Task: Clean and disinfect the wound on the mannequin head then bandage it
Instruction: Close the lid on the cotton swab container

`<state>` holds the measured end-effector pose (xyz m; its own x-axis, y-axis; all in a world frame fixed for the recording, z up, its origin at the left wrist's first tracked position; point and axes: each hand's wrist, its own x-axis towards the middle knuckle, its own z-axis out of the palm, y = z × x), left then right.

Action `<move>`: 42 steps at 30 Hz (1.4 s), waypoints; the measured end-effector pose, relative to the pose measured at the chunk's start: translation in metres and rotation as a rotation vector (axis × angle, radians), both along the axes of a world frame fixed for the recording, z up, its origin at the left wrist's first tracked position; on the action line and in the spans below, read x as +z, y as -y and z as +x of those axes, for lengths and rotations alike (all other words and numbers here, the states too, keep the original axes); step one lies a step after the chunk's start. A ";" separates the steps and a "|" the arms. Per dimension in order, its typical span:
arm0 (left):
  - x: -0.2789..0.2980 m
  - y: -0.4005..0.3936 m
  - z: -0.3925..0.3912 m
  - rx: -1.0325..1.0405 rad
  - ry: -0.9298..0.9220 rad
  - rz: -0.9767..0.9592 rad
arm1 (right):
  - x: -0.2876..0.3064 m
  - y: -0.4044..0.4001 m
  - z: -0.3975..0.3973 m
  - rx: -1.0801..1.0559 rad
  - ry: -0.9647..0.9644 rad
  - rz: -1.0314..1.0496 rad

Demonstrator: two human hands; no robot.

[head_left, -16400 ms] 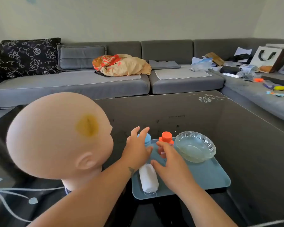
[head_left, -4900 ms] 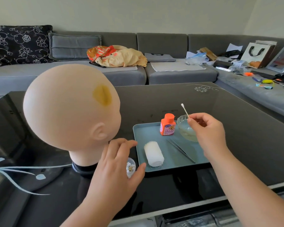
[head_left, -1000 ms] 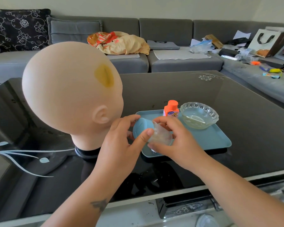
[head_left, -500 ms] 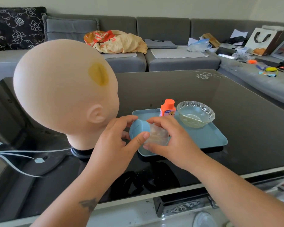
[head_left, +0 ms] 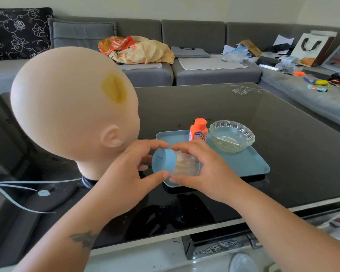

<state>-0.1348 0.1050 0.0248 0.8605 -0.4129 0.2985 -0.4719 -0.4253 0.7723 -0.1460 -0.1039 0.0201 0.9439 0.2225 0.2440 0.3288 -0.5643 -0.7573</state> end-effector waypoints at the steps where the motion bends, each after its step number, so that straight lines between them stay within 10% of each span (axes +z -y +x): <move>1: 0.001 -0.001 0.000 -0.026 0.003 0.005 | 0.000 0.000 0.000 0.003 -0.001 -0.006; 42: -0.005 0.006 -0.002 0.051 -0.168 -0.038 | 0.000 -0.002 -0.001 -0.019 0.213 -0.143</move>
<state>-0.1371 0.0991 0.0202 0.9192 -0.3583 0.1631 -0.3131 -0.4141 0.8547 -0.1469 -0.1017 0.0197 0.8788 0.2521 0.4051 0.4609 -0.6684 -0.5838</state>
